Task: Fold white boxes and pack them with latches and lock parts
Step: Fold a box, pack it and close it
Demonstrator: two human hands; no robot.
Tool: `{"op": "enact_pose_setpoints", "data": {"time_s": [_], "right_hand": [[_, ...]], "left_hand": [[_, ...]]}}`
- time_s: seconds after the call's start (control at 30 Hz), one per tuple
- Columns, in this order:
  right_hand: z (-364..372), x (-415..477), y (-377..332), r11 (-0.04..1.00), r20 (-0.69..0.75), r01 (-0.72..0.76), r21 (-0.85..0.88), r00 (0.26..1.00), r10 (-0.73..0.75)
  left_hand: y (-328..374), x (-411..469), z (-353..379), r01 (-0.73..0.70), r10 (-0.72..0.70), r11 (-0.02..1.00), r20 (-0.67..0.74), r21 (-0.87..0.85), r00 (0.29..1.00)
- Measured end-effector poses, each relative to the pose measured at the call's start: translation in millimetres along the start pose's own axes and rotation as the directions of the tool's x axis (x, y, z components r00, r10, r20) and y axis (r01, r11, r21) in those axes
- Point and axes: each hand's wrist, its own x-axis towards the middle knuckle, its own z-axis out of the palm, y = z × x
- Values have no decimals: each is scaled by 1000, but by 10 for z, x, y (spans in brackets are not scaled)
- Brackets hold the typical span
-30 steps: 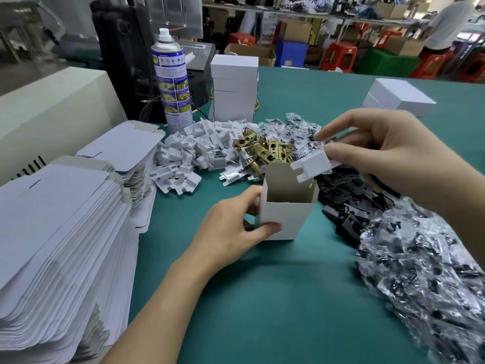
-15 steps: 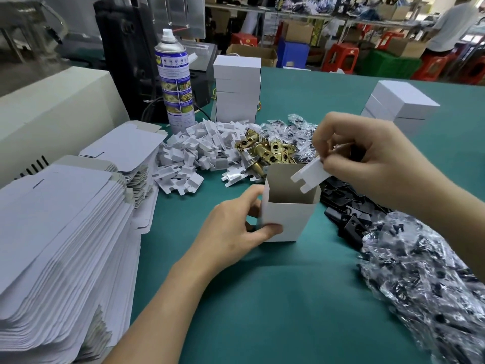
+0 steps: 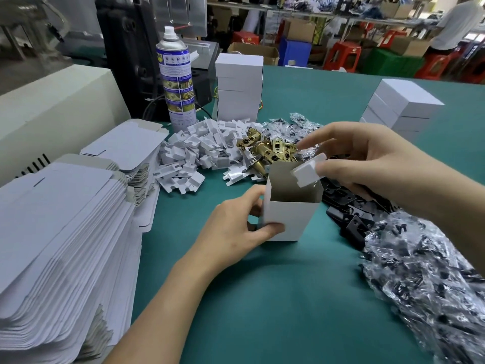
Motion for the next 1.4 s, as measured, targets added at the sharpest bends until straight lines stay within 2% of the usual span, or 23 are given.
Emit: {"op": "enact_pose_setpoints", "data": {"time_s": [0.13, 0.27, 0.4, 0.63, 0.8, 0.97, 1.2, 1.4], "right_hand": [[-35, 6, -34, 976, 42, 109, -191, 994, -103], [-136, 36, -57, 887, 62, 175, -427, 984, -165], [-112, 56, -72, 812, 103, 293, -505, 954, -280], [-63, 86, -24, 568, 231, 457, -684, 875, -425], [-14, 103, -19, 417, 314, 549, -725, 801, -509], [29, 155, 4, 410, 405, 607, -680, 778, -480], [137, 202, 91, 453, 369, 628, -633, 759, -537], [99, 217, 76, 457, 382, 600, -657, 787, -484]], "left_hand": [[-12, 2, 4, 8, -8, 1000, -3, 13, 1000], [-21, 8, 10, 5, -6, 1000, 0, 5, 1000], [-16, 7, 10, 7, -7, 1000, 4, -6, 1000], [6, 4, 0, -5, 5, 999, 18, -40, 1000], [1, 13, -33, -27, 30, 997, 31, -72, 999], [-9, 19, -41, -37, 42, 994, 44, -107, 998], [3, 23, -47, -45, 51, 991, 46, -124, 998], [-5, 18, -43, -32, 40, 991, 63, -131, 997]]}}
